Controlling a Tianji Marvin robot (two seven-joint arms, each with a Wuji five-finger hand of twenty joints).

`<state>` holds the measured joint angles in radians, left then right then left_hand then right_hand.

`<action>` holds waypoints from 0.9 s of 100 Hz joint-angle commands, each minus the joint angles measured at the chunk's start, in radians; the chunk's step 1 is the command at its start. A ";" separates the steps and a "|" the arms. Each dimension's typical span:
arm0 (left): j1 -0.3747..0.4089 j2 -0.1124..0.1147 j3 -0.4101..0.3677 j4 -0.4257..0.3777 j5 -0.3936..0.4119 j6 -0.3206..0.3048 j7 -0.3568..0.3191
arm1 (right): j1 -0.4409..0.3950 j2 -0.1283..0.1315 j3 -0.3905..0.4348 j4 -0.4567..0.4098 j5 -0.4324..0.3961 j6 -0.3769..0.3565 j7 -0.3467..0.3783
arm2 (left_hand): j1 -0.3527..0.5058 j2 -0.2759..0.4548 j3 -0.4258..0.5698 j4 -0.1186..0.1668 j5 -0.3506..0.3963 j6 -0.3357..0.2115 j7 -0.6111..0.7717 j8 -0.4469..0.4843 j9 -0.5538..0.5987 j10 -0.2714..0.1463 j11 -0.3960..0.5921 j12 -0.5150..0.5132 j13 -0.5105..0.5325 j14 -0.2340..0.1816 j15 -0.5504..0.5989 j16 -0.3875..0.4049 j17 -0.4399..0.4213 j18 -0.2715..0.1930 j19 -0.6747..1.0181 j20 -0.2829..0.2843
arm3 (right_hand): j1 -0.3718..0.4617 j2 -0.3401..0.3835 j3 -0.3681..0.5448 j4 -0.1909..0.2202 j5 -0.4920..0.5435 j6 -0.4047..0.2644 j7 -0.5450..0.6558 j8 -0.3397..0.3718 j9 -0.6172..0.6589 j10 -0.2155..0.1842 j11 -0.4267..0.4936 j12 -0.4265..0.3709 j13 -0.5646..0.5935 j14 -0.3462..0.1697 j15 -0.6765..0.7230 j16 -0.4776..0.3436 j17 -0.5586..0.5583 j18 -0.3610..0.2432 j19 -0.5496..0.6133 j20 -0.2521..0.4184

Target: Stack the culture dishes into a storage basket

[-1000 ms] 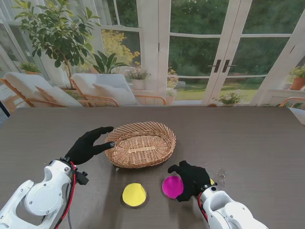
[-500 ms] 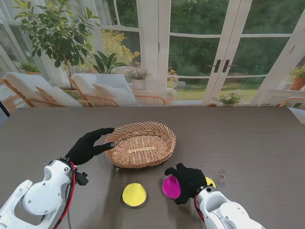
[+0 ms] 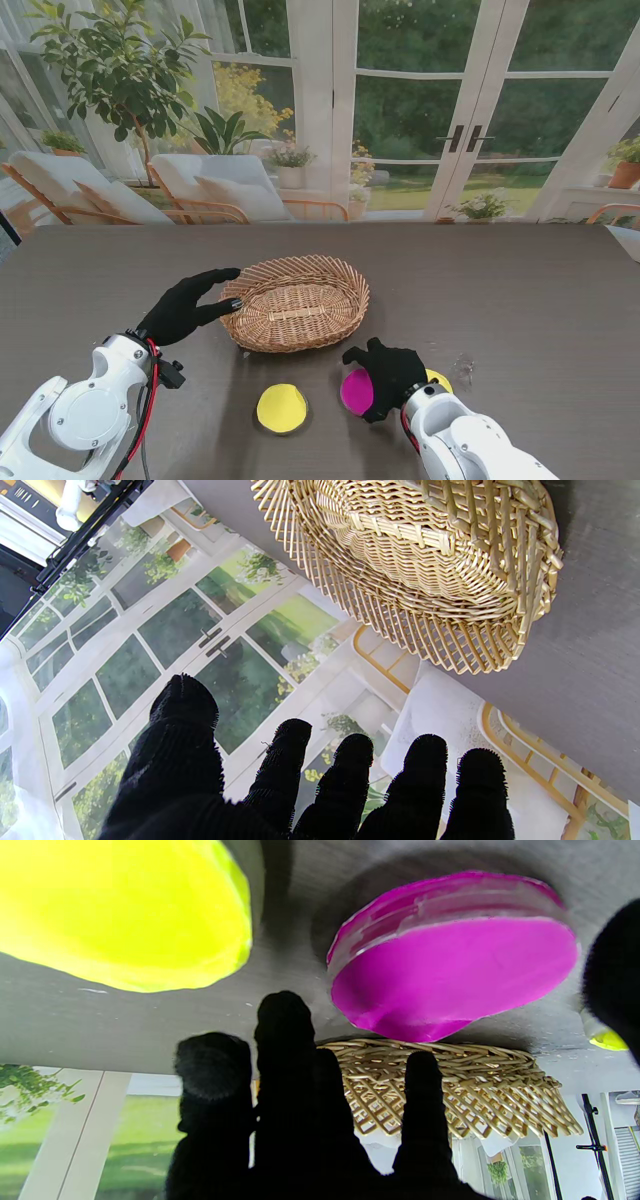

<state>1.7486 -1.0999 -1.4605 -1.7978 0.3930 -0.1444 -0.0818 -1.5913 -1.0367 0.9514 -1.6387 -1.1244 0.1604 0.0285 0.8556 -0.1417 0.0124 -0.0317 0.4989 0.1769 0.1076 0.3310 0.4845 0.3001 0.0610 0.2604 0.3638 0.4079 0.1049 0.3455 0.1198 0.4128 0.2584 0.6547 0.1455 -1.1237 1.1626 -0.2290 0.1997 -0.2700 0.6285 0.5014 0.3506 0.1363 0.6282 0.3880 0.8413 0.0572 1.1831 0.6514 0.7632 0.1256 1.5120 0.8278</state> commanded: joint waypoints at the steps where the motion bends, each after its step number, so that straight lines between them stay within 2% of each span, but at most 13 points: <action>1: 0.003 0.000 -0.001 -0.002 -0.005 0.001 -0.023 | 0.001 -0.003 -0.009 0.008 0.001 0.001 0.017 | 0.027 0.047 -0.019 0.028 -0.014 0.000 -0.018 -0.007 -0.006 0.004 -0.012 -0.006 -0.005 0.012 -0.012 0.005 -0.004 0.013 -0.039 0.016 | 0.001 -0.049 0.087 -0.009 -0.001 -0.013 0.022 0.007 0.014 0.037 0.014 -0.005 0.034 -0.007 0.031 -0.008 -0.119 -0.018 0.071 0.031; 57: 0.006 0.001 -0.004 -0.006 -0.014 0.007 -0.032 | 0.014 0.000 -0.047 0.031 0.001 0.031 0.032 | 0.029 0.051 -0.020 0.028 -0.009 0.003 -0.016 -0.006 -0.004 0.008 -0.012 -0.006 -0.003 0.014 -0.011 0.006 -0.003 0.012 -0.039 0.017 | -0.006 -0.047 0.084 -0.010 -0.008 -0.017 0.024 -0.004 0.039 0.028 0.042 0.007 0.056 -0.022 0.050 -0.006 -0.098 -0.026 0.087 0.026; 90: 0.006 0.001 -0.005 -0.006 -0.020 0.008 -0.036 | 0.026 0.000 -0.071 0.054 0.008 0.044 0.021 | 0.028 0.056 -0.020 0.027 -0.009 0.003 -0.017 -0.006 -0.005 0.009 -0.012 -0.006 -0.004 0.014 -0.012 0.006 -0.003 0.013 -0.039 0.017 | 0.111 -0.056 0.112 0.019 0.024 -0.027 0.067 0.011 0.167 0.023 0.089 0.029 0.152 -0.042 0.085 -0.003 -0.017 -0.015 0.118 0.013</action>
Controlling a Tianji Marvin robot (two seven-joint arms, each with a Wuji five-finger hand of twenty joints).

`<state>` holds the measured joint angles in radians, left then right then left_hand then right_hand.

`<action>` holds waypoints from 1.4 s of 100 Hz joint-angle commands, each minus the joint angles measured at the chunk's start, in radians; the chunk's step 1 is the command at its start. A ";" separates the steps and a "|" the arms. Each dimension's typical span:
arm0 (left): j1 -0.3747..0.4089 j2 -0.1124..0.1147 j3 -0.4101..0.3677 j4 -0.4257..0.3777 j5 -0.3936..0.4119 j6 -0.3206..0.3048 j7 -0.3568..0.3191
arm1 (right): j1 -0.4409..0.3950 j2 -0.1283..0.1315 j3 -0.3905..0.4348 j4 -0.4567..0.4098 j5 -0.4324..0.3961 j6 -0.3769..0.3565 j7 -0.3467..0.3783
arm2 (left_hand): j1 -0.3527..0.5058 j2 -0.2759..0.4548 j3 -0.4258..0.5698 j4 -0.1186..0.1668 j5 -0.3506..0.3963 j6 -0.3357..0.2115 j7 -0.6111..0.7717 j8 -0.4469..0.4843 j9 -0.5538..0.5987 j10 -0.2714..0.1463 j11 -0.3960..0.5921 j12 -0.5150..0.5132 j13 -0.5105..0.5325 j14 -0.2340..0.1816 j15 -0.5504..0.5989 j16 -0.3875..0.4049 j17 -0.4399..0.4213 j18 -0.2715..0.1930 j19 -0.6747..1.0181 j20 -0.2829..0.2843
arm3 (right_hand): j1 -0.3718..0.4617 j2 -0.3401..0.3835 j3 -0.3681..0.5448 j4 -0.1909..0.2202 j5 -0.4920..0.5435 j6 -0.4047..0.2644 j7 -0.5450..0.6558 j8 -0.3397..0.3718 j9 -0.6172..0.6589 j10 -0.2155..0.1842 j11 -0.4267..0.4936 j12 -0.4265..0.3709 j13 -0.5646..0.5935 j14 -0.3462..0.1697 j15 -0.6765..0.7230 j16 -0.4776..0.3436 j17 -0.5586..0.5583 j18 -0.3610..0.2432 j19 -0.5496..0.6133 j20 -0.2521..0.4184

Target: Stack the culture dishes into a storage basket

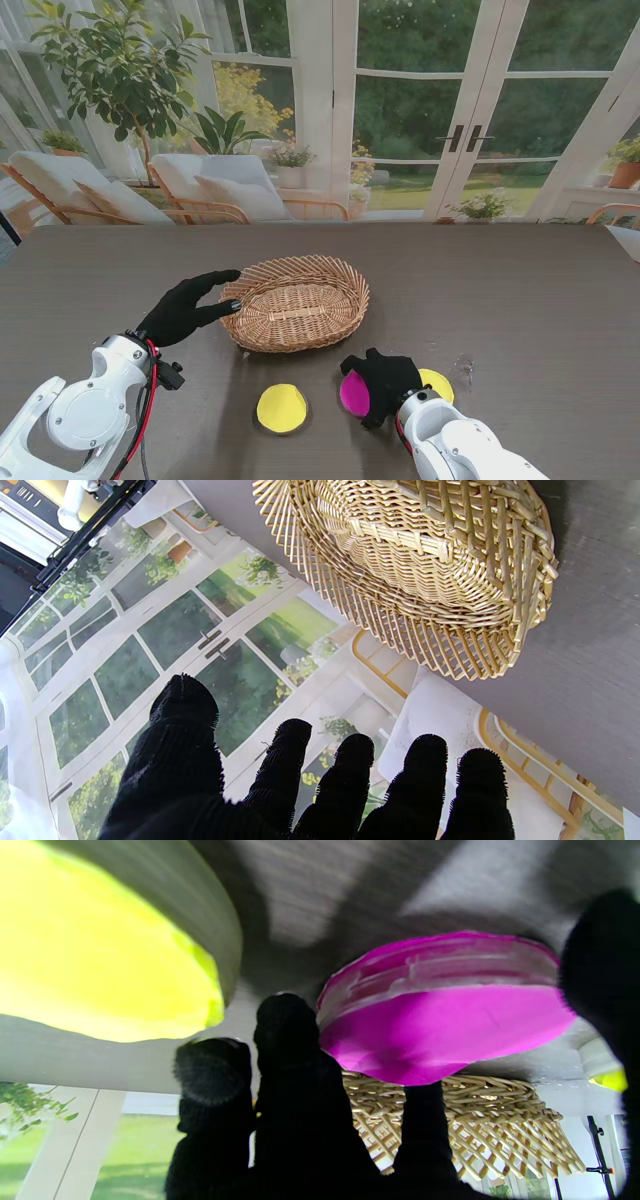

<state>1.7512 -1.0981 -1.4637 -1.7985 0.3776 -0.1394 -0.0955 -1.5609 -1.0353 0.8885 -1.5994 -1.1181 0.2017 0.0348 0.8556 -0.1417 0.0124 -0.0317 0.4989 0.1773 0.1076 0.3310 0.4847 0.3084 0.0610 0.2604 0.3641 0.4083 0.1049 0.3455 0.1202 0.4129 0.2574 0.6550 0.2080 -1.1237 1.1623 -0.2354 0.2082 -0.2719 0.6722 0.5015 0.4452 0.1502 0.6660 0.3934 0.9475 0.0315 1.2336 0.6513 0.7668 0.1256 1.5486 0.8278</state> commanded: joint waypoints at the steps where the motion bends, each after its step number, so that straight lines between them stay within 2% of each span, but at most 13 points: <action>1: 0.003 0.000 -0.002 -0.006 -0.004 0.003 -0.022 | -0.005 -0.002 -0.008 0.016 0.003 0.003 0.014 | 0.028 0.056 -0.020 0.027 -0.009 0.002 -0.017 -0.006 -0.005 0.001 -0.012 -0.006 -0.003 0.013 -0.012 0.006 -0.004 0.013 -0.038 0.016 | 0.051 -0.056 0.113 0.027 0.016 -0.025 0.025 0.011 0.077 0.008 0.052 0.024 0.049 -0.018 0.035 -0.002 -0.018 -0.014 0.082 0.013; 24: 0.005 0.000 -0.005 -0.009 -0.008 0.006 -0.026 | 0.000 -0.002 -0.015 0.023 0.009 0.002 0.008 | 0.029 0.058 -0.021 0.027 -0.007 0.003 -0.016 -0.006 -0.005 0.002 -0.012 -0.006 -0.004 0.015 -0.012 0.006 -0.004 0.013 -0.039 0.016 | 0.108 -0.036 0.140 0.050 0.055 -0.035 0.070 0.014 0.166 0.002 0.073 0.035 0.115 -0.045 0.061 0.001 0.034 -0.008 0.101 0.000; 51: 0.010 -0.001 -0.009 -0.013 -0.009 0.005 -0.024 | 0.009 0.003 -0.027 0.025 0.007 -0.006 0.040 | 0.030 0.059 -0.021 0.027 -0.007 0.004 -0.016 -0.006 -0.006 0.002 -0.012 -0.006 -0.005 0.016 -0.012 0.006 -0.003 0.013 -0.038 0.016 | 0.079 -0.009 0.115 0.047 0.025 -0.034 0.047 -0.013 0.130 0.006 0.046 0.027 0.093 -0.040 0.051 -0.001 0.016 -0.016 0.101 -0.007; 78: 0.017 -0.001 -0.016 -0.017 -0.010 0.004 -0.023 | 0.018 0.000 -0.040 0.046 0.016 -0.011 0.012 | 0.029 0.060 -0.022 0.027 -0.004 0.006 -0.015 -0.006 -0.008 0.004 -0.013 -0.007 -0.004 0.017 -0.012 0.006 -0.003 0.013 -0.039 0.016 | 0.145 -0.005 0.162 0.068 0.093 -0.033 0.098 -0.005 0.244 -0.002 0.080 0.041 0.192 -0.070 0.069 -0.005 0.091 -0.001 0.116 -0.019; 95: 0.020 -0.001 -0.019 -0.018 -0.010 0.002 -0.022 | 0.016 -0.004 -0.039 0.053 0.023 -0.008 -0.016 | 0.029 0.061 -0.021 0.027 -0.005 0.005 -0.016 -0.006 -0.008 0.005 -0.013 -0.007 -0.004 0.016 -0.012 0.006 -0.003 0.012 -0.039 0.016 | 0.148 -0.013 0.171 0.068 0.093 -0.031 0.114 -0.012 0.250 -0.005 0.075 0.043 0.214 -0.078 0.066 -0.010 0.113 0.001 0.120 -0.028; 140: 0.028 -0.003 -0.030 -0.022 -0.012 -0.003 -0.016 | -0.055 -0.014 0.047 -0.045 0.052 -0.029 -0.024 | 0.029 0.063 -0.022 0.027 -0.005 0.006 -0.016 -0.006 -0.009 0.006 -0.013 -0.007 -0.004 0.015 -0.013 0.006 -0.004 0.012 -0.039 0.016 | 0.147 -0.003 0.170 0.065 0.100 -0.022 0.129 -0.026 0.234 0.004 0.075 0.047 0.212 -0.076 0.065 -0.011 0.113 0.001 0.123 -0.034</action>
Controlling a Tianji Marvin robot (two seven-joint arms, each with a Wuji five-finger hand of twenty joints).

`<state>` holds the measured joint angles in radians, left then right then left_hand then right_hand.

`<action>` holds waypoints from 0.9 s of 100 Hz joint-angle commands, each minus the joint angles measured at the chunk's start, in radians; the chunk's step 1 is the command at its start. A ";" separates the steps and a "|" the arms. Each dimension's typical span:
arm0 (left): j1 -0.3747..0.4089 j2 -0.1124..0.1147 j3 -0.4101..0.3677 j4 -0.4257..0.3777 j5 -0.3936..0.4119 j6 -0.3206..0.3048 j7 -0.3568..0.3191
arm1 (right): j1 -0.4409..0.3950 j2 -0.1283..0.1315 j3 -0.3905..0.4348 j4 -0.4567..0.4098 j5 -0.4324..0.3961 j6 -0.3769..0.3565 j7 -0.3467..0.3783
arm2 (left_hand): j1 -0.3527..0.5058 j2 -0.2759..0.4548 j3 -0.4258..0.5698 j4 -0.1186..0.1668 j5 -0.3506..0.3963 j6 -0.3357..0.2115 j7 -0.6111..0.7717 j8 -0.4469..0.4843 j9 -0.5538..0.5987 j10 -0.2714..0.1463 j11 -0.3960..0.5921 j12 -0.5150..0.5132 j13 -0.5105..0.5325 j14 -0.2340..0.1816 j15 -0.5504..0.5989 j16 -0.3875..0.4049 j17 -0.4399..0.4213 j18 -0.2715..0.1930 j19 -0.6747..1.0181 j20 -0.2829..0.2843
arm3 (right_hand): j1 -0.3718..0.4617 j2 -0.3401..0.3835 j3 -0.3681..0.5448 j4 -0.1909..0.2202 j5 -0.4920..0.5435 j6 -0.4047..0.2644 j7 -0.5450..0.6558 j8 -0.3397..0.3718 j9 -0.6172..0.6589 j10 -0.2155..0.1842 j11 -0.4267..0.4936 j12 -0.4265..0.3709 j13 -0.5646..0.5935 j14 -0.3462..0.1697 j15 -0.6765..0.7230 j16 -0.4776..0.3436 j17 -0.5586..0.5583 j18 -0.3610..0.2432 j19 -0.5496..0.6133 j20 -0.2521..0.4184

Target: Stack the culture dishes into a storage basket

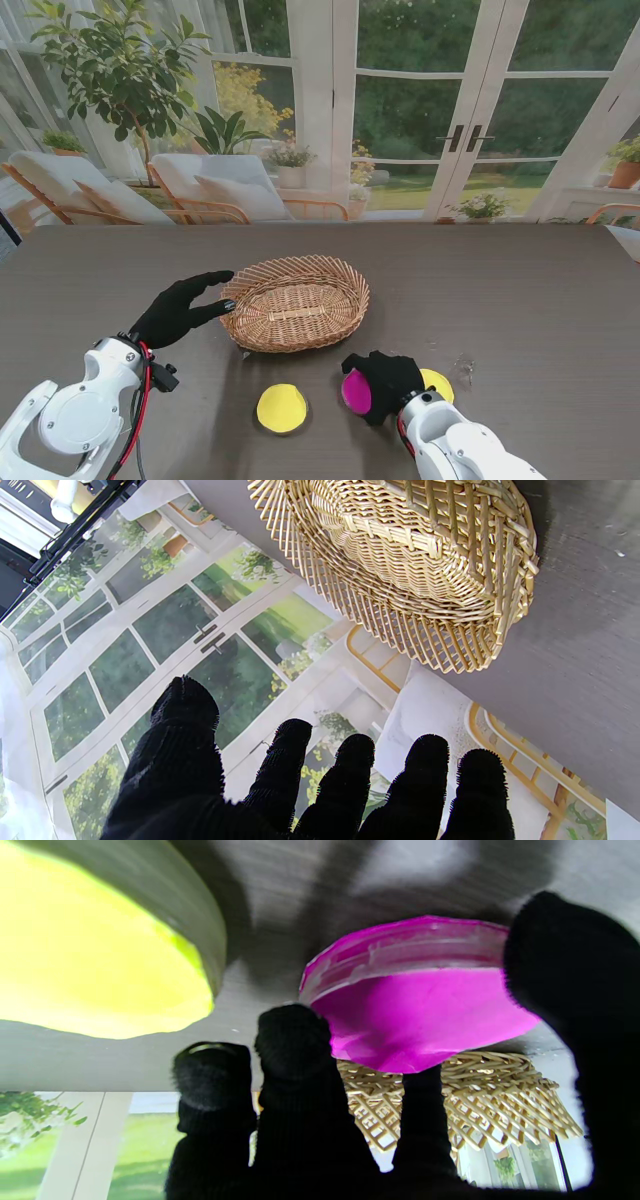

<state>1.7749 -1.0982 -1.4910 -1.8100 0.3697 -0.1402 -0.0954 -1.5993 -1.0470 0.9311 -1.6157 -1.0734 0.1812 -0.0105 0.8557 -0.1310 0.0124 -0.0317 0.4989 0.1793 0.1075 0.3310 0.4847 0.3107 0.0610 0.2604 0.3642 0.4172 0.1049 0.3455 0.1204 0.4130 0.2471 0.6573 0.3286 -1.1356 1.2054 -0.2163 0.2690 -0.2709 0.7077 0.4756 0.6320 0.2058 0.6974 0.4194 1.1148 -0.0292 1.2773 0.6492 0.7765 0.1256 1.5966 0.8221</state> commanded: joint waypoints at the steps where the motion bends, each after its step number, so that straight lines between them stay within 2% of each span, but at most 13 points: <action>1: 0.004 -0.003 -0.002 -0.010 -0.004 -0.002 -0.016 | -0.019 -0.002 0.007 -0.033 0.009 -0.010 0.023 | 0.030 0.051 -0.021 0.027 -0.005 0.004 -0.016 -0.006 -0.009 0.003 -0.013 -0.007 -0.005 0.006 -0.013 0.006 -0.004 0.013 -0.029 0.014 | 0.026 0.009 0.127 0.046 0.039 -0.023 0.094 0.000 0.047 -0.053 0.044 0.021 0.044 -0.015 0.021 -0.009 0.103 0.001 0.075 -0.029; 21: 0.006 -0.003 -0.005 -0.012 -0.003 -0.001 -0.014 | -0.051 -0.005 0.047 -0.111 0.036 -0.044 0.046 | 0.030 0.051 -0.021 0.027 -0.004 0.004 -0.015 -0.006 -0.009 0.003 -0.013 -0.007 -0.006 0.006 -0.013 0.006 -0.004 0.011 -0.028 0.014 | 0.023 0.023 0.111 0.046 0.043 -0.020 0.096 -0.007 0.023 -0.048 0.038 0.022 0.024 -0.005 0.018 -0.009 0.084 0.000 0.072 -0.029; 39: 0.007 -0.004 -0.006 -0.012 -0.002 -0.002 -0.011 | -0.056 -0.005 0.041 -0.165 0.045 -0.082 0.057 | 0.031 0.052 -0.020 0.027 -0.005 0.008 -0.016 -0.006 -0.011 0.004 -0.014 -0.007 -0.006 0.009 -0.013 0.006 -0.005 0.012 -0.029 0.014 | 0.020 0.031 0.102 0.048 0.047 -0.018 0.095 -0.012 0.016 -0.042 0.036 0.024 0.018 -0.004 0.018 -0.009 0.082 -0.001 0.072 -0.028; 63: 0.009 -0.004 -0.010 -0.012 -0.002 -0.004 -0.009 | -0.023 -0.007 -0.029 -0.178 0.068 -0.113 0.046 | 0.031 0.053 -0.021 0.027 -0.004 0.005 -0.016 -0.006 -0.010 0.005 -0.013 -0.007 -0.005 0.009 -0.013 0.006 -0.004 0.012 -0.028 0.014 | 0.015 0.044 0.094 0.049 0.048 -0.016 0.089 -0.018 0.004 -0.040 0.033 0.025 0.011 -0.005 0.018 -0.009 0.072 -0.006 0.069 -0.027; 90: 0.013 -0.005 -0.012 -0.015 -0.005 -0.001 -0.007 | 0.033 -0.014 -0.126 -0.154 0.101 -0.111 0.019 | 0.032 0.053 -0.021 0.027 -0.003 0.005 -0.016 -0.006 -0.009 0.004 -0.013 -0.007 -0.004 0.008 -0.013 0.006 -0.005 0.011 -0.029 0.014 | 0.014 0.053 0.091 0.051 0.051 -0.011 0.087 -0.020 -0.003 -0.036 0.033 0.027 0.005 -0.005 0.019 -0.010 0.070 -0.007 0.069 -0.026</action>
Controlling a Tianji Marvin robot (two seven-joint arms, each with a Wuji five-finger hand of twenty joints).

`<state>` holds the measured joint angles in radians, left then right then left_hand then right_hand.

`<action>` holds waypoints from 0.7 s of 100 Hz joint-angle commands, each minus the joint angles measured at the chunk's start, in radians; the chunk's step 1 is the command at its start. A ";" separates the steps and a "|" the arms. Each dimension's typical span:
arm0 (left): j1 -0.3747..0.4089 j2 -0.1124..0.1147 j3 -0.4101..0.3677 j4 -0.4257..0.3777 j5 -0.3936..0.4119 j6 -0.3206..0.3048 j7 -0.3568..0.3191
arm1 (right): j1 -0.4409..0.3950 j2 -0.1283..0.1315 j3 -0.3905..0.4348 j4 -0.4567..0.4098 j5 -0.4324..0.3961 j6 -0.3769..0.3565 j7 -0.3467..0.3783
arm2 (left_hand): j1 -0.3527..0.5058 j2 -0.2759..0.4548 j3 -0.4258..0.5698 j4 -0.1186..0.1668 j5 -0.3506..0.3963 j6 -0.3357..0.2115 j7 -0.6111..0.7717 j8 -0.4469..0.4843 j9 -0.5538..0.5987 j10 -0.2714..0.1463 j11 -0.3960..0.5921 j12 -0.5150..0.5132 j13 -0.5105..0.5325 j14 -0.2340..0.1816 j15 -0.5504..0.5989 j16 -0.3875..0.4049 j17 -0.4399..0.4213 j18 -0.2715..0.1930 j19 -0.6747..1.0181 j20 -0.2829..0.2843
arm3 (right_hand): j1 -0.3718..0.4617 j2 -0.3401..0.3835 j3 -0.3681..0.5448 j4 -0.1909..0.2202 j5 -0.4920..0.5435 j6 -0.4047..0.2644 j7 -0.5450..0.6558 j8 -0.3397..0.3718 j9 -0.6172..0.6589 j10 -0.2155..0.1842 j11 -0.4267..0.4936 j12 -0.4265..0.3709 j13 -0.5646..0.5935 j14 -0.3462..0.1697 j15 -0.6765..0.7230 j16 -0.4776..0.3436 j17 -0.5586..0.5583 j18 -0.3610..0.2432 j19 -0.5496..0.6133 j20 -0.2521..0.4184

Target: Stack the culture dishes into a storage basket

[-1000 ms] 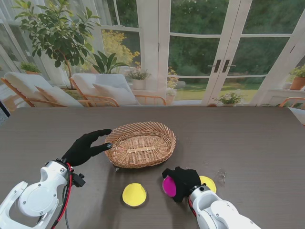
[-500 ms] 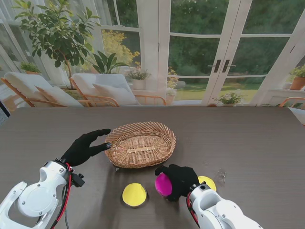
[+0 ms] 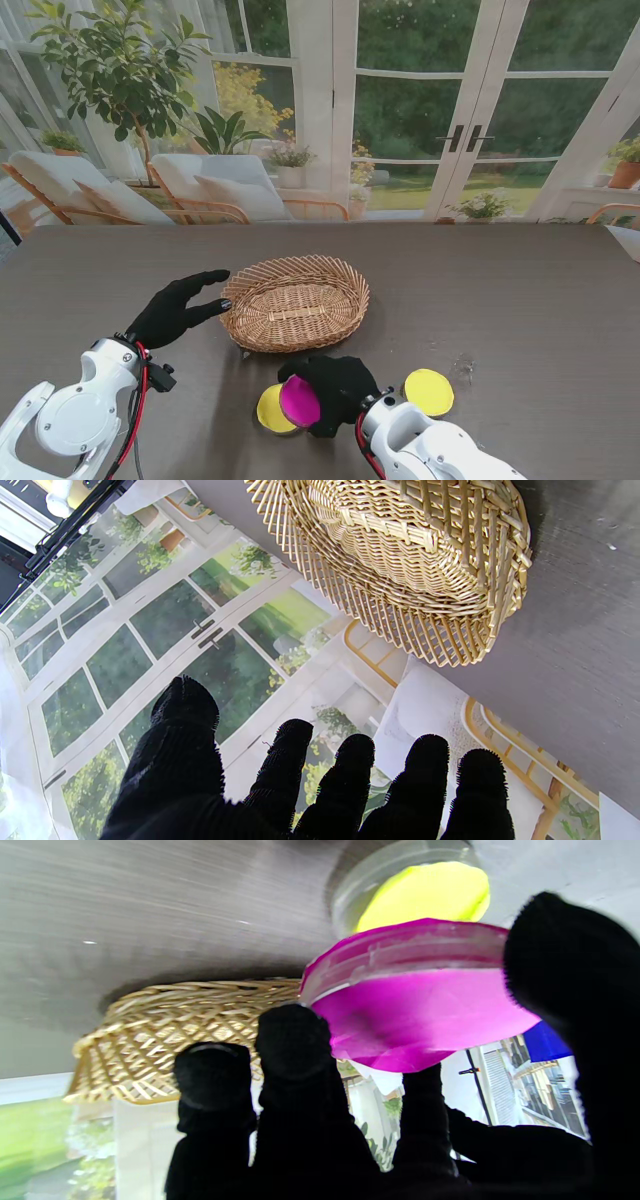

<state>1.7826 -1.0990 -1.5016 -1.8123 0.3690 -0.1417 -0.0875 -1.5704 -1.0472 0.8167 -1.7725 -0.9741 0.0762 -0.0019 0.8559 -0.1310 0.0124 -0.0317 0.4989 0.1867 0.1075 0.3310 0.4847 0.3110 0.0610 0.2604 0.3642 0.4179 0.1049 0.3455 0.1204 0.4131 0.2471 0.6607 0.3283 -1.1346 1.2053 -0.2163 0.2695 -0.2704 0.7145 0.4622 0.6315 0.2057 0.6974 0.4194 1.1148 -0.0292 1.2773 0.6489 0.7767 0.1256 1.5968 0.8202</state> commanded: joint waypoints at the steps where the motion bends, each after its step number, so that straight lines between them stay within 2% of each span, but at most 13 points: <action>1: 0.005 -0.004 -0.002 -0.013 -0.005 0.000 -0.015 | 0.006 -0.014 -0.015 0.005 0.002 -0.006 0.009 | 0.032 0.052 -0.021 0.027 -0.003 -0.003 -0.015 -0.006 -0.009 0.004 -0.013 -0.007 -0.004 0.007 -0.013 0.006 -0.005 0.011 -0.029 0.011 | 0.014 0.053 0.091 0.051 0.051 -0.011 0.080 -0.006 -0.003 -0.037 0.033 0.027 0.005 -0.005 0.019 -0.009 0.069 -0.007 0.068 -0.024; 70: 0.017 -0.006 -0.011 -0.023 -0.007 0.010 -0.011 | 0.157 -0.033 -0.191 0.146 0.023 0.016 -0.058 | 0.032 0.054 -0.021 0.027 -0.002 -0.002 -0.015 -0.006 -0.010 0.005 -0.013 -0.007 -0.004 0.010 -0.013 0.006 -0.006 0.011 -0.029 0.011 | 0.003 0.060 0.091 0.050 0.063 -0.007 0.087 -0.004 -0.013 -0.040 0.037 0.029 -0.003 -0.004 0.008 -0.014 0.054 -0.005 0.057 -0.025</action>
<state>1.7936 -1.1000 -1.5102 -1.8249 0.3657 -0.1360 -0.0838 -1.4191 -1.0722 0.6361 -1.6336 -0.9485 0.0871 -0.0729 0.8560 -0.1310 0.0124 -0.0317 0.4989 0.1867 0.1075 0.3310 0.4847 0.3116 0.0610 0.2604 0.3642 0.4182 0.1049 0.3455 0.1204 0.4131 0.2471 0.6610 0.3263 -1.1344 1.2051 -0.2163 0.2792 -0.2689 0.7145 0.4578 0.6313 0.2057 0.6974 0.4199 1.1141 -0.0289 1.2763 0.6400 0.7767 0.1255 1.5969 0.8202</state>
